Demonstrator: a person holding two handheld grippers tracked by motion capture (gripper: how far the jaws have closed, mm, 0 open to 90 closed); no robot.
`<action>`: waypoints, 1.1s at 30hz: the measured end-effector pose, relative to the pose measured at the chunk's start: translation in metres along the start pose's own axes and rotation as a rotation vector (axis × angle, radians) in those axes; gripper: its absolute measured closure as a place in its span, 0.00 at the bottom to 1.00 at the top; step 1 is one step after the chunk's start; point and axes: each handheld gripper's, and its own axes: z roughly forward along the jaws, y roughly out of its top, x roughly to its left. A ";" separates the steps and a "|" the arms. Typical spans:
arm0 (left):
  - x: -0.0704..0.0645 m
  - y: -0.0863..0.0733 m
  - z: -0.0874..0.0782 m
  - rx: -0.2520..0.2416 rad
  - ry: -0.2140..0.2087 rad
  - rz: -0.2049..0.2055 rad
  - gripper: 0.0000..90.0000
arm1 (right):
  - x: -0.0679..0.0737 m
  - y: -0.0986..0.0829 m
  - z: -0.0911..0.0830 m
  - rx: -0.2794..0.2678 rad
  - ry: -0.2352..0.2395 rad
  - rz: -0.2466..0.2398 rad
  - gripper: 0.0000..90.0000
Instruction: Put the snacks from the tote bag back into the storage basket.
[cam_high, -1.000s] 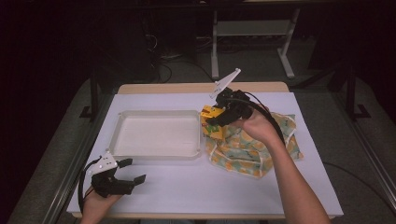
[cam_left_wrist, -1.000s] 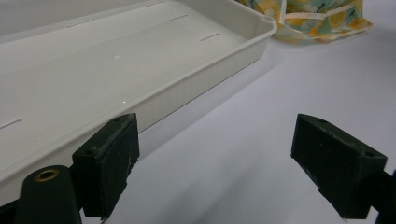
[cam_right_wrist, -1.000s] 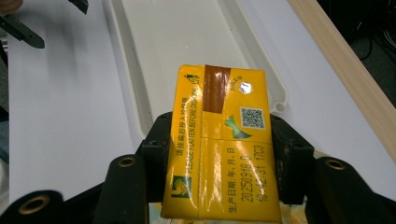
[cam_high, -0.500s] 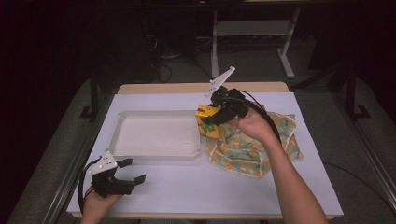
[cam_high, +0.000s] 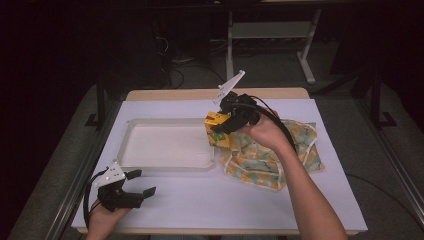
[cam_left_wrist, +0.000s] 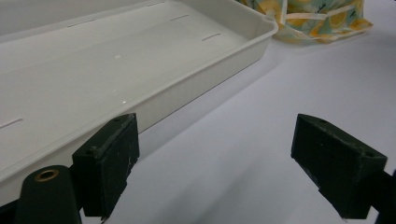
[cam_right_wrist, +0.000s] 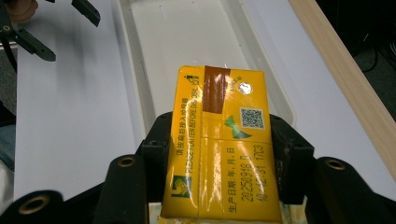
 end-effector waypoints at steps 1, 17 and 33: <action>0.000 0.000 0.000 0.000 0.000 0.000 0.16 | 0.000 0.001 0.000 0.003 0.003 -0.005 0.55; 0.001 0.000 -0.001 0.006 0.003 0.008 0.16 | 0.004 0.015 0.009 -0.009 0.021 -0.025 0.55; 0.001 0.000 -0.001 0.007 0.001 0.009 0.16 | 0.006 0.026 0.020 -0.015 0.039 -0.051 0.55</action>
